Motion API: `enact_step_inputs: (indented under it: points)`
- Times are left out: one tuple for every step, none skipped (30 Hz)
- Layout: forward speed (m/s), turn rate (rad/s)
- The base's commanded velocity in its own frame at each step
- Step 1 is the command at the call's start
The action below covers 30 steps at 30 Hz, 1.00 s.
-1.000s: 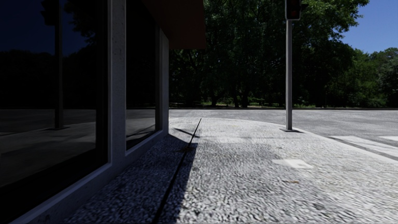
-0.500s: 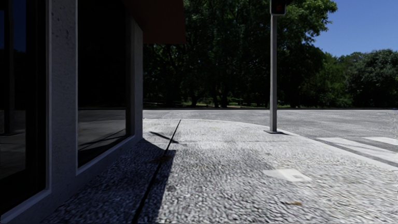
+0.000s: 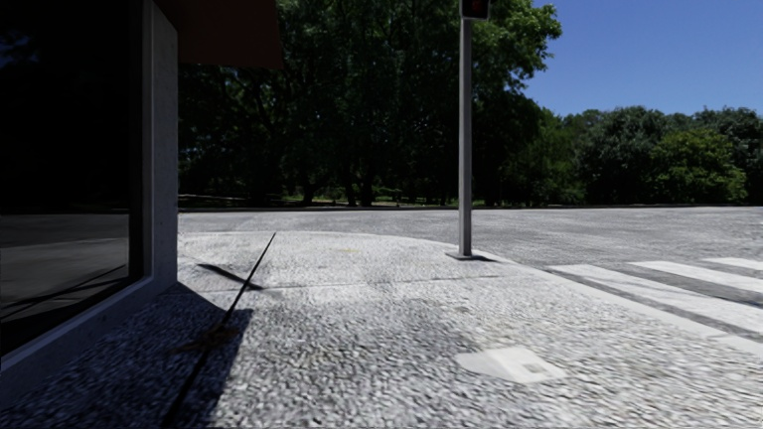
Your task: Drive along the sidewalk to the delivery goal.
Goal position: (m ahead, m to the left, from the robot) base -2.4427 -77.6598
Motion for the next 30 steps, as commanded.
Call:
enact_step_inputs:
  points:
    - [0.97,-0.86]
    - [0.97,-0.88]
    - [0.97,-0.88]
    - [0.97,-0.88]
    - [0.97,-0.88]
    - [0.97,-0.88]
    - [0.97,-0.88]
    - [0.97,-0.88]
    - [0.97,-0.88]
    - [0.97,-0.88]
    - [0.97,-0.88]
    - [0.97,-0.88]
    - [0.97,-0.88]
    - [0.97,-0.88]
    - [0.97,-0.88]
    - [0.97,-0.88]
    - [0.97,-0.88]
    - [0.97,-0.88]
    - [0.97,-0.88]
    - [0.97,-0.88]
    - [0.97,-0.88]
    - [0.97,-0.88]
    - [0.97,-0.88]
    - [0.97,-0.88]
    - [0.97,-0.88]
    - [0.97,-0.88]
    - [0.97,-0.88]
    - [0.97,-0.88]
    - [0.97,-0.88]
    - [0.97,-0.88]
